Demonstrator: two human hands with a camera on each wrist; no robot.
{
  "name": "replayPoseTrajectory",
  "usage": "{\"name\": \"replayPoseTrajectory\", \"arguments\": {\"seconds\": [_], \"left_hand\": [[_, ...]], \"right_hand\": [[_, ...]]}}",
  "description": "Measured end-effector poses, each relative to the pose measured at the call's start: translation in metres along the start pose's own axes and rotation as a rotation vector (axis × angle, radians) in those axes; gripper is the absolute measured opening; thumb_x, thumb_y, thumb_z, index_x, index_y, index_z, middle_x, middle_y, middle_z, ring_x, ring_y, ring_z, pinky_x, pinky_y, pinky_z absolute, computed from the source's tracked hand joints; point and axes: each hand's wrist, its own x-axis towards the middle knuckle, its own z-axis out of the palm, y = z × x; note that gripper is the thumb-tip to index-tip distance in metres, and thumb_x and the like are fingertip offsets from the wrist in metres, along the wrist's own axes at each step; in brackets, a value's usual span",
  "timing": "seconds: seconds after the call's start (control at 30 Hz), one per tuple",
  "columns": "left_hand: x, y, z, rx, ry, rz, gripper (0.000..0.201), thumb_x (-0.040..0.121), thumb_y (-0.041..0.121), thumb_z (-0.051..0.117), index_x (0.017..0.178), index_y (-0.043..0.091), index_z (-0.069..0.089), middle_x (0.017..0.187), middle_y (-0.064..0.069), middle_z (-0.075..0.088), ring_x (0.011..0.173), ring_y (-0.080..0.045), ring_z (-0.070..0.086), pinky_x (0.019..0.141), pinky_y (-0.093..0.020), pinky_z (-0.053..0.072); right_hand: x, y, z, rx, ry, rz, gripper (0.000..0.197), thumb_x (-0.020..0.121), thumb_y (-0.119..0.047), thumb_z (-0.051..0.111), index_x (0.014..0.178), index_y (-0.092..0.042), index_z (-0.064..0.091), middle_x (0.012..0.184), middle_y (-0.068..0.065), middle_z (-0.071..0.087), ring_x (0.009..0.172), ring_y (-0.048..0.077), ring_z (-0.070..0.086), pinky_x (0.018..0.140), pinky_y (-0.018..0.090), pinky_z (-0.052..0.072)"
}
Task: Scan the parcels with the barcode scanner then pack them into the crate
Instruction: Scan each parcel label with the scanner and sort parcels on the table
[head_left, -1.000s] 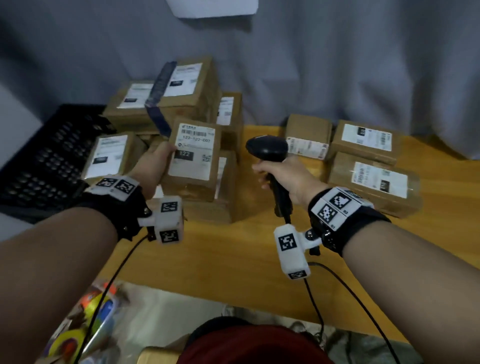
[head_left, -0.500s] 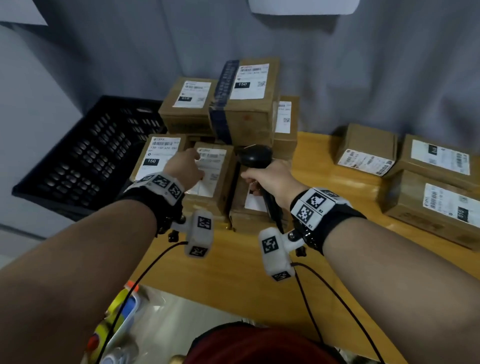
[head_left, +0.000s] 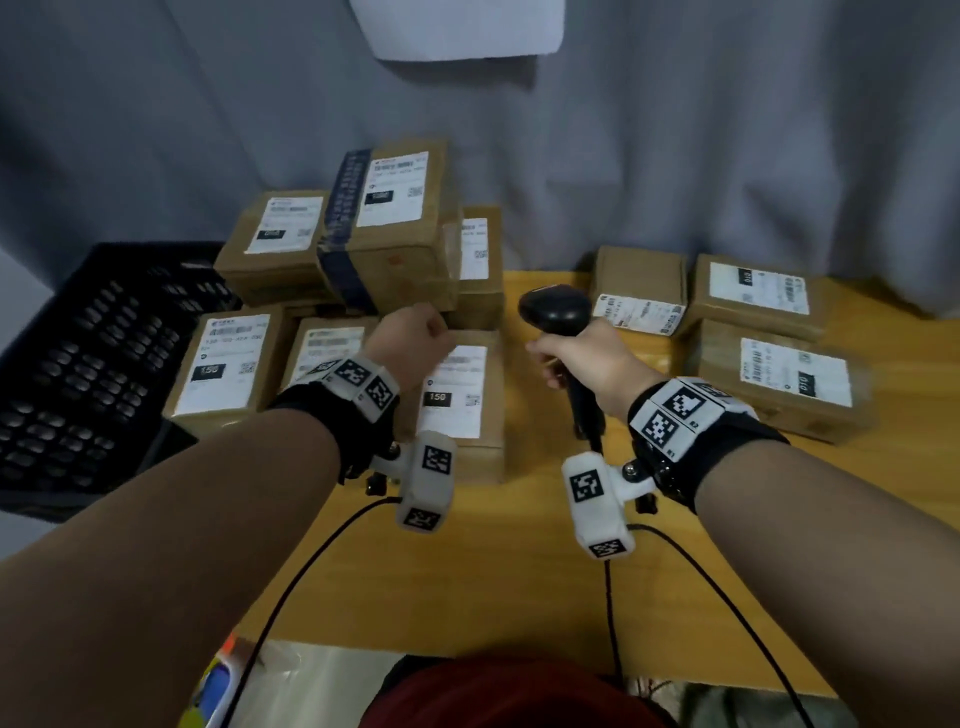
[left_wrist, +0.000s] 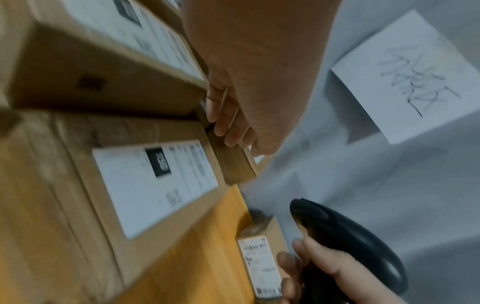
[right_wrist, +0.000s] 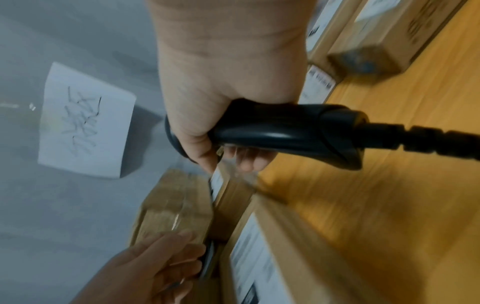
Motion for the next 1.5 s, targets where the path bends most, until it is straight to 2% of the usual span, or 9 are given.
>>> {"name": "replayPoseTrajectory", "arguments": {"seconds": [0.27, 0.4, 0.53, 0.6, 0.7, 0.9, 1.03, 1.2, 1.5], "left_hand": [[0.008, 0.129, 0.083, -0.069, -0.196, 0.086, 0.025, 0.092, 0.028, 0.055, 0.108, 0.01, 0.061, 0.115, -0.011, 0.061, 0.109, -0.027, 0.056, 0.085, -0.03, 0.041], [0.001, 0.188, 0.133, -0.09, -0.34, 0.143, 0.015, 0.092, 0.023, 0.055, 0.082, 0.012, 0.05, 0.082, -0.012, 0.05, 0.077, -0.02, 0.047, 0.069, -0.03, 0.034], [0.0, 0.227, 0.173, -0.132, -0.406, 0.134, 0.018, 0.094, 0.02, 0.051, 0.08, 0.011, 0.048, 0.078, -0.012, 0.044, 0.074, -0.02, 0.04, 0.056, -0.029, 0.029], [0.003, 0.239, 0.19, -0.191, -0.418, 0.079, 0.025, 0.094, 0.023, 0.052, 0.073, 0.01, 0.051, 0.069, -0.013, 0.044, 0.069, -0.021, 0.04, 0.058, -0.031, 0.032], [0.009, 0.253, 0.209, -0.353, -0.404, -0.107, 0.022, 0.097, 0.03, 0.049, 0.084, 0.015, 0.039, 0.072, -0.002, 0.043, 0.073, -0.021, 0.045, 0.07, -0.034, 0.038], [0.02, 0.254, 0.229, -0.399, -0.531, -0.242, 0.064, 0.099, 0.043, 0.043, 0.15, 0.014, 0.018, 0.127, -0.014, 0.048, 0.111, -0.034, 0.056, 0.096, -0.045, 0.048], [0.016, 0.244, 0.235, -0.516, -0.522, -0.301, 0.061, 0.098, 0.044, 0.046, 0.15, 0.024, 0.022, 0.146, -0.012, 0.039, 0.119, -0.033, 0.052, 0.097, -0.04, 0.046], [0.006, 0.217, 0.235, -0.756, -0.419, -0.405, 0.067, 0.09, 0.048, 0.059, 0.145, 0.045, 0.02, 0.152, -0.01, 0.03, 0.131, -0.038, 0.04, 0.102, -0.057, 0.04], [-0.005, 0.214, 0.211, -1.015, -0.308, -0.352, 0.071, 0.089, 0.016, 0.066, 0.142, 0.035, 0.023, 0.118, 0.001, 0.055, 0.111, -0.025, 0.056, 0.09, -0.047, 0.046]], "right_hand": [[-0.024, 0.052, -0.179, -0.325, 0.361, 0.022, 0.012, 0.08, -0.02, 0.073, 0.083, -0.011, 0.066, 0.078, 0.01, 0.067, 0.073, 0.024, 0.064, 0.063, 0.03, 0.052], [-0.033, 0.078, -0.264, -0.416, 0.448, 0.095, 0.014, 0.08, -0.02, 0.072, 0.087, -0.011, 0.064, 0.075, 0.003, 0.063, 0.081, 0.025, 0.063, 0.063, 0.033, 0.052], [-0.034, 0.101, -0.321, -0.42, 0.469, 0.121, 0.018, 0.079, -0.016, 0.071, 0.093, -0.01, 0.064, 0.089, 0.01, 0.066, 0.09, 0.03, 0.064, 0.082, 0.048, 0.056], [-0.029, 0.109, -0.336, -0.425, 0.448, 0.125, 0.012, 0.079, -0.012, 0.07, 0.088, -0.009, 0.063, 0.084, 0.01, 0.064, 0.085, 0.029, 0.063, 0.076, 0.045, 0.057], [-0.014, 0.117, -0.352, -0.504, 0.37, 0.109, 0.013, 0.081, -0.007, 0.068, 0.075, -0.011, 0.058, 0.065, 0.002, 0.054, 0.064, 0.018, 0.053, 0.05, 0.025, 0.04], [0.02, 0.129, -0.36, -0.376, 0.256, 0.126, 0.043, 0.08, 0.0, 0.066, 0.117, -0.017, 0.052, 0.082, -0.009, 0.053, 0.081, 0.01, 0.052, 0.057, 0.015, 0.033], [0.026, 0.137, -0.356, -0.396, 0.132, 0.167, 0.046, 0.081, -0.001, 0.065, 0.122, -0.015, 0.053, 0.09, -0.004, 0.058, 0.082, 0.01, 0.054, 0.058, 0.016, 0.036], [0.014, 0.147, -0.332, -0.268, 0.088, 0.216, 0.011, 0.081, 0.002, 0.062, 0.089, -0.006, 0.063, 0.074, 0.007, 0.059, 0.066, 0.019, 0.055, 0.057, 0.025, 0.043], [-0.016, 0.165, -0.291, 0.092, 0.059, 0.352, 0.01, 0.083, -0.002, 0.066, 0.093, -0.001, 0.066, 0.076, 0.017, 0.066, 0.061, 0.026, 0.066, 0.068, 0.036, 0.059]]}}
